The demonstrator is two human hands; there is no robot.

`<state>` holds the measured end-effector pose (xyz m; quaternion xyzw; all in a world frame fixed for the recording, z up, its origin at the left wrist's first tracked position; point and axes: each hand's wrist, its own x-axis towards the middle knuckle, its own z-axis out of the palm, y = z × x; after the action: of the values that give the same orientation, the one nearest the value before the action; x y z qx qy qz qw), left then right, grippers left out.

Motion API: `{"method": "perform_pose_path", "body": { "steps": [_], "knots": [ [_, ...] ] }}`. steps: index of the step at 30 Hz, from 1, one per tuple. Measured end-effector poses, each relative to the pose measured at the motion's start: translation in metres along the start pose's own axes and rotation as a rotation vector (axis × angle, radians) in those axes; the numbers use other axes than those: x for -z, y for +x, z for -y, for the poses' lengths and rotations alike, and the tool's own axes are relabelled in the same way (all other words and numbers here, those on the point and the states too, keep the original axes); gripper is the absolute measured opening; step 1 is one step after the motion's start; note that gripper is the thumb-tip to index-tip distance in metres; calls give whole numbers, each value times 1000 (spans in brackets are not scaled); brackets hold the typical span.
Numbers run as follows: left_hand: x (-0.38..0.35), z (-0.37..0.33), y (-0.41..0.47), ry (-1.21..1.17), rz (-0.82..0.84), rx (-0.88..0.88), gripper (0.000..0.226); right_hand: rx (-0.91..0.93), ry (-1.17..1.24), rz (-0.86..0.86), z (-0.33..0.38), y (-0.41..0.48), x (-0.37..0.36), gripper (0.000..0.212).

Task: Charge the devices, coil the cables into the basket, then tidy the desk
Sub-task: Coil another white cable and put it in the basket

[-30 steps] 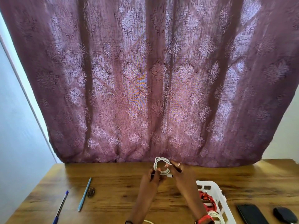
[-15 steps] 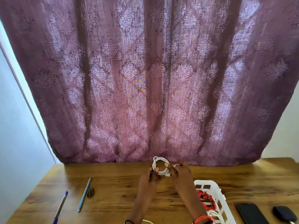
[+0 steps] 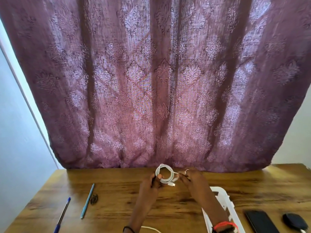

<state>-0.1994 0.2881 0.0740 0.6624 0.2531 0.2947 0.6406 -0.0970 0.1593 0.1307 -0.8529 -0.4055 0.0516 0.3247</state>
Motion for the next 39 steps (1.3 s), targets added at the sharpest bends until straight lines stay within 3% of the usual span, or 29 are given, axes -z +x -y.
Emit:
{"method": "perform_pose_path", "body": {
  "steps": [3,6,10,14,18,21,24,28,31,37,39],
  "knots": [
    [-5,-3,-2,-53,0,40,20,-37,7,-130,2,2,-15,23],
    [-11,-10,-5,-117,46,101,20,-71,189,-248,4,0,-22,22],
    [-16,-14,-10,-163,56,176,21,-140,467,-247,4,0,-25,32],
    [-19,-9,-13,-130,70,188,15,-174,557,-292,3,-1,-24,33],
    [-22,-10,-13,-198,69,211,9,-225,712,-186,-4,2,-26,32],
    [-19,-14,-15,-253,72,214,18,-278,801,-63,-12,3,-24,29],
    [-15,-13,-17,-224,51,204,19,-247,750,22,-15,3,-19,19],
    [-6,-7,-9,-188,-18,187,19,-173,610,39,-12,0,-17,31],
    [-4,-6,-6,-203,-32,177,21,-126,550,49,-13,-1,-23,20],
    [-9,-9,-14,-234,-100,94,22,-10,391,79,0,-1,-37,18],
    [-12,-8,-17,-243,-102,76,22,-17,384,56,3,0,-41,34]
  ]
}}
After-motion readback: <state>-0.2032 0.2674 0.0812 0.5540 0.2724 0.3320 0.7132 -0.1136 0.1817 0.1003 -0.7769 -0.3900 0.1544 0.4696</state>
